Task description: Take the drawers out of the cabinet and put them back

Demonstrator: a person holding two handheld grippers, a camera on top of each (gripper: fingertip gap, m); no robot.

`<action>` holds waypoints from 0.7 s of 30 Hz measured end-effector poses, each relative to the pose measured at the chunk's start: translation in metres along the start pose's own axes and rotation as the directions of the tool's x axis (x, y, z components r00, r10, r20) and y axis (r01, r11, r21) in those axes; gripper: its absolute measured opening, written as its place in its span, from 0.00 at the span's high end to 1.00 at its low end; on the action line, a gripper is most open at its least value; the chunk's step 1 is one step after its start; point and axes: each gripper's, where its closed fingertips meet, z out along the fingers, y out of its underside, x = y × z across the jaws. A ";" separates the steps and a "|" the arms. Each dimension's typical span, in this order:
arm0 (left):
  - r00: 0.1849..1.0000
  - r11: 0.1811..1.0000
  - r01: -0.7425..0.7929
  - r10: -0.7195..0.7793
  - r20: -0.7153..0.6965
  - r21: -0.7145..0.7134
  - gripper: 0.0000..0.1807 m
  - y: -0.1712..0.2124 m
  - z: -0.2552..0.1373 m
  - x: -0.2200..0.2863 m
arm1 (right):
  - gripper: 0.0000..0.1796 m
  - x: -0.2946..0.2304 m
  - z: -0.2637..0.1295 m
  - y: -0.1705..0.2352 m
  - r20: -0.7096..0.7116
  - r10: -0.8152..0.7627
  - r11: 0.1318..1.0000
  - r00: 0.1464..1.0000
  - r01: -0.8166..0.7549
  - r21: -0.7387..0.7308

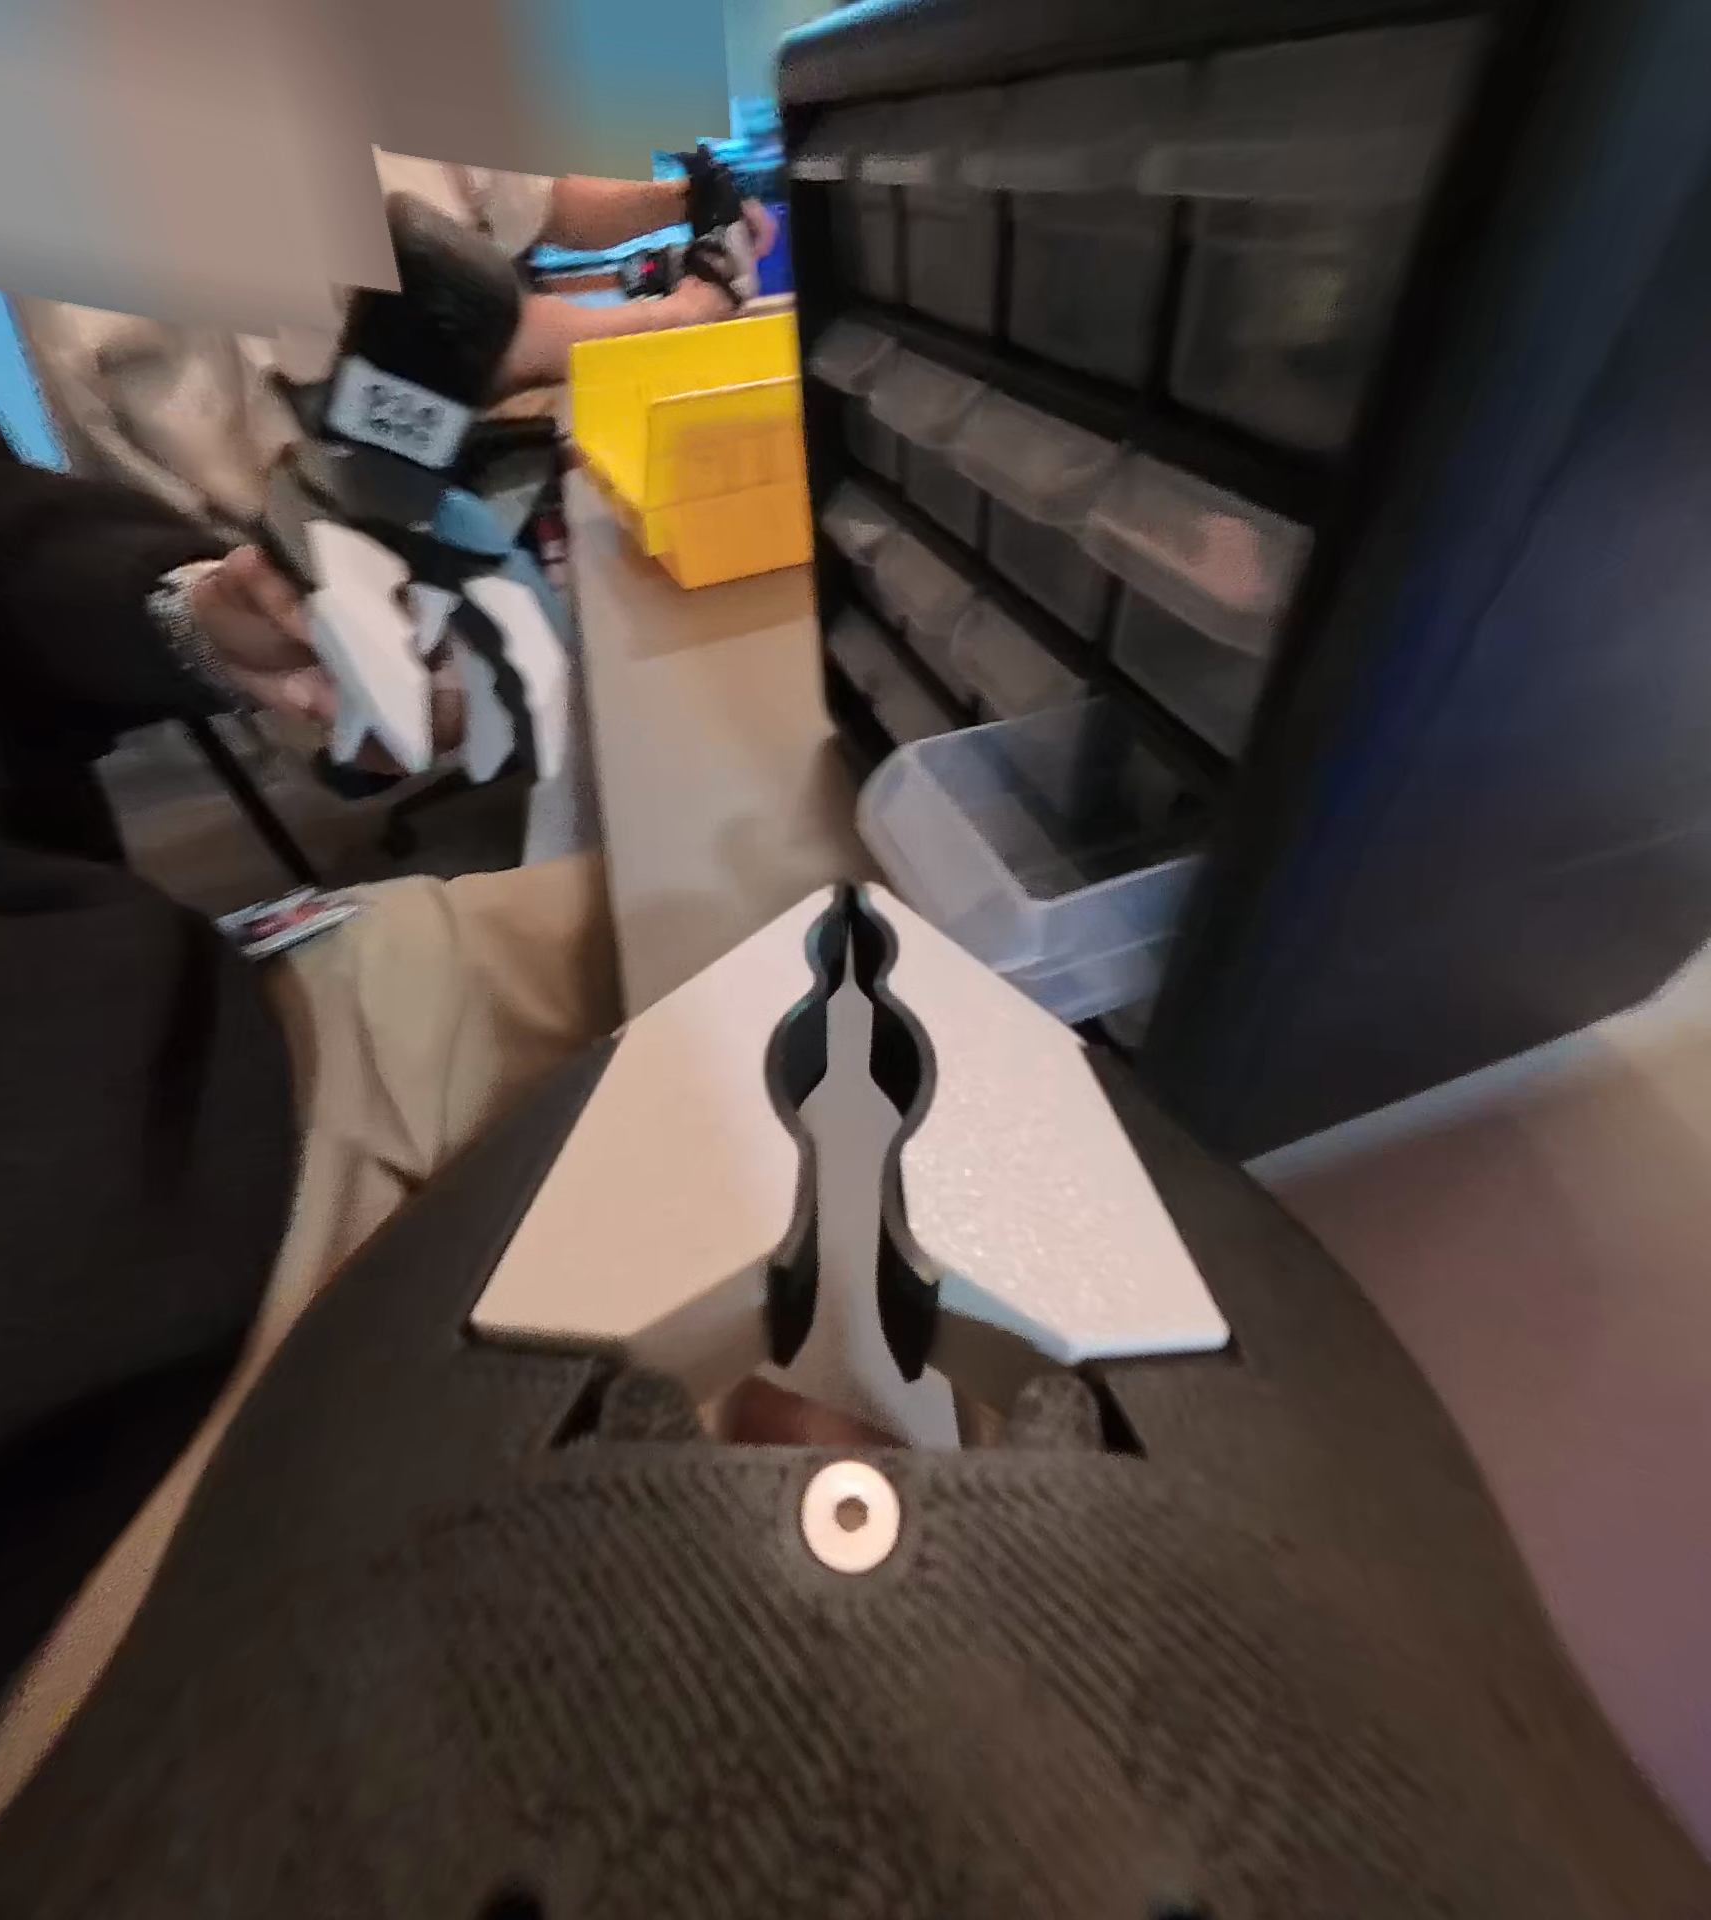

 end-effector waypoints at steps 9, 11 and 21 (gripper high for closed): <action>0.971 0.976 -0.210 0.215 0.100 -0.053 0.83 0.004 0.002 -0.003 | 1.00 0.055 0.010 -0.005 -0.270 -0.057 0.998 0.961 0.060 0.001; 0.961 0.967 -0.243 0.251 0.115 -0.080 0.82 0.009 0.005 -0.002 | 1.00 0.053 0.017 -0.004 -0.271 -0.053 0.998 0.961 0.056 0.004; 0.943 0.955 -0.289 0.295 0.155 -0.063 0.80 0.004 0.003 -0.002 | 1.00 0.004 0.037 -0.009 -0.243 -0.019 1.000 0.970 0.022 0.011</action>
